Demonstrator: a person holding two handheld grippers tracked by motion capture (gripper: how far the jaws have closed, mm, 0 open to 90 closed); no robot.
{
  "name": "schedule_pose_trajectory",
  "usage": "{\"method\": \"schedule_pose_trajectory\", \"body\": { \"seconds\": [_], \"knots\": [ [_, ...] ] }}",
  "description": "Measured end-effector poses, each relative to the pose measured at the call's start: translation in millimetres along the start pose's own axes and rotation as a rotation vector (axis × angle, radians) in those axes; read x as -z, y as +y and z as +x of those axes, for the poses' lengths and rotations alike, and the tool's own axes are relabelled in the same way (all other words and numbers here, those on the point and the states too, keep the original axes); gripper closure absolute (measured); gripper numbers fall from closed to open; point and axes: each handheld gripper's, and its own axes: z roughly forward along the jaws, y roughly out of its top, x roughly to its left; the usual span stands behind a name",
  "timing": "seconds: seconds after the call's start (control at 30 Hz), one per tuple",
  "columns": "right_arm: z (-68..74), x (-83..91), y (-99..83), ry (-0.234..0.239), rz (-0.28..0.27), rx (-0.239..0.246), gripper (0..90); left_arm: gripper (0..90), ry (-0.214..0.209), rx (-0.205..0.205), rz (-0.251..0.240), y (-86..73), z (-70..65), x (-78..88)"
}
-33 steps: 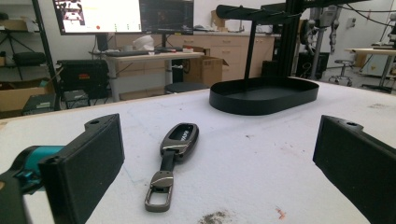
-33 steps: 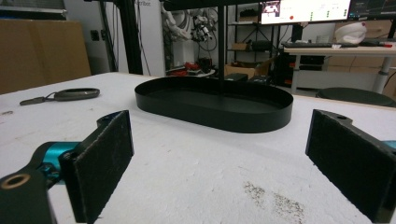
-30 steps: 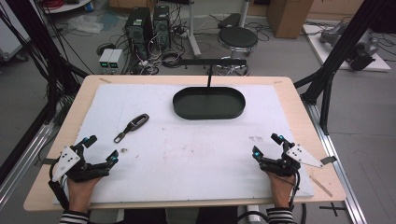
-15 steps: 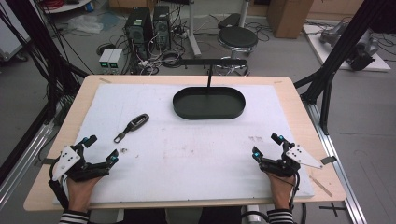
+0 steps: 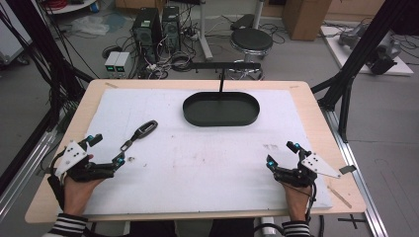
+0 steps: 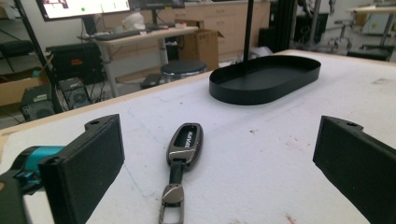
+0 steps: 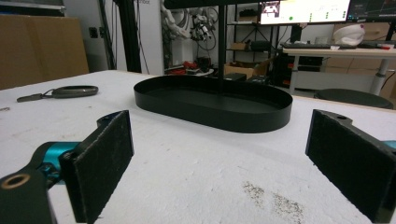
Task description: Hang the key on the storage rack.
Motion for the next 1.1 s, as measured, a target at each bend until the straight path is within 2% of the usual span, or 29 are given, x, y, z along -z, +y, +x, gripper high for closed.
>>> {"method": "schedule_pose_trajectory", "body": {
  "seconds": [0.03, 0.07, 0.1, 0.13, 0.17, 0.27, 0.33, 0.37, 0.4, 0.47, 0.5, 0.53, 0.57, 0.6, 0.67, 0.7, 0.73, 0.77, 0.8, 0.83, 0.93, 0.97, 1.07, 1.1],
  "knots": [
    [0.0, 0.0, 0.0, 0.0, 0.0, 0.001, 6.6, 2.4, -0.04, 0.006, 0.033, 7.9, 4.7, -4.3],
    [0.0, 0.0, 0.0, 0.0, 0.0, 0.001, 6.6, 2.4, -0.04, 0.006, 0.033, 7.9, 4.7, -4.3],
    [0.0, 0.1, 0.0, -0.002, 0.001, 0.001, 6.6, 2.4, -0.078, 0.031, 0.054, 14.8, 9.4, -8.6],
    [0.0, 0.1, 0.0, -0.002, 0.001, 0.001, 6.6, 2.4, -0.078, 0.031, 0.054, 14.8, 9.4, -8.6],
    [0.0, 0.1, 0.0, -0.003, 0.0, 0.002, 6.6, 2.4, -0.067, 0.012, 0.075, 21.8, 12.8, -12.6],
    [0.1, 0.1, 0.0, -0.002, -0.003, 0.005, 6.6, 2.4, -0.08, 0.02, 0.104, 28.0, 18.1, -17.2],
    [0.1, 0.2, 0.0, -0.004, -0.002, 0.007, 6.6, 2.4, -0.084, 0.012, 0.158, 36.5, 25.9, -25.4],
    [0.0, 0.1, 0.0, -0.002, -0.002, 0.005, 6.6, 2.4, -0.084, 0.012, 0.158, 36.5, 25.9, -25.4],
    [0.1, 0.2, -0.1, -0.004, -0.001, 0.0, 6.6, 2.4, -0.077, 0.009, 0.191, 41.4, 30.6, -31.2],
    [0.1, 0.1, 0.1, -0.008, -0.002, -0.007, 6.6, 2.4, -0.068, 0.007, 0.203, 43.2, 32.6, -33.9],
    [0.1, 0.0, 0.0, -0.01, -0.001, -0.005, 6.6, 2.4, -0.079, 0.009, 0.239, 46.1, 36.5, -40.0],
    [0.3, 0.0, 0.0, -0.008, 0.0, -0.002, 6.6, 2.4, -0.079, 0.009, 0.239, 46.1, 36.5, -40.0],
    [0.4, 0.0, 0.1, -0.01, 0.002, -0.002, 6.6, 2.4, -0.079, -0.008, 0.279, 48.5, 38.4, -46.3],
    [0.4, -0.1, 0.1, -0.01, 0.002, 0.002, 6.6, 2.4, -0.079, -0.008, 0.279, 48.5, 38.4, -46.3],
    [0.6, -0.2, 0.1, -0.01, 0.003, -0.002, 6.6, 2.4, -0.089, -0.038, 0.321, 51.1, 39.4, -52.8],
    [0.5, -0.4, 0.1, -0.011, 0.003, -0.003, 6.6, 2.4, -0.116, -0.039, 0.372, 53.1, 39.4, -60.3],
    [0.5, -0.4, 0.1, -0.011, 0.003, -0.003, 6.6, 2.4, -0.116, -0.039, 0.372, 53.1, 39.4, -60.3],
    [0.5, -0.3, 0.1, -0.01, 0.004, -0.004, 6.6, 2.4, -0.126, -0.049, 0.399, 53.5, 39.3, -63.9],
    [-0.3, -0.7, 0.1, -0.013, -0.003, 0.007, 6.6, 2.4, -0.134, -0.066, 0.426, 53.8, 38.9, -68.0],
    [0.5, -0.2, 0.1, -0.01, 0.003, -0.002, 6.6, 2.4, -0.145, -0.096, 0.477, 53.6, 38.4, -75.9],
    [0.6, -0.3, 0.1, -0.01, 0.003, -0.001, 6.6, 2.5, -0.151, -0.108, 0.492, 53.9, 38.5, -82.1],
    [0.5, -0.3, 0.1, -0.01, 0.003, -0.001, 6.6, 2.5, -0.153, -0.107, 0.518, 54.0, 39.1, -88.1],
    [0.4, -0.3, 0.1, -0.008, 0.003, -0.003, 6.6, 2.5, -0.151, -0.102, 0.544, 53.1, 39.7, -93.5],
    [-0.4, -0.7, 0.2, -0.01, -0.002, 0.007, 6.6, 2.5, -0.162, -0.093, 0.587, 52.1, 41.1, -98.5]
  ]
}}
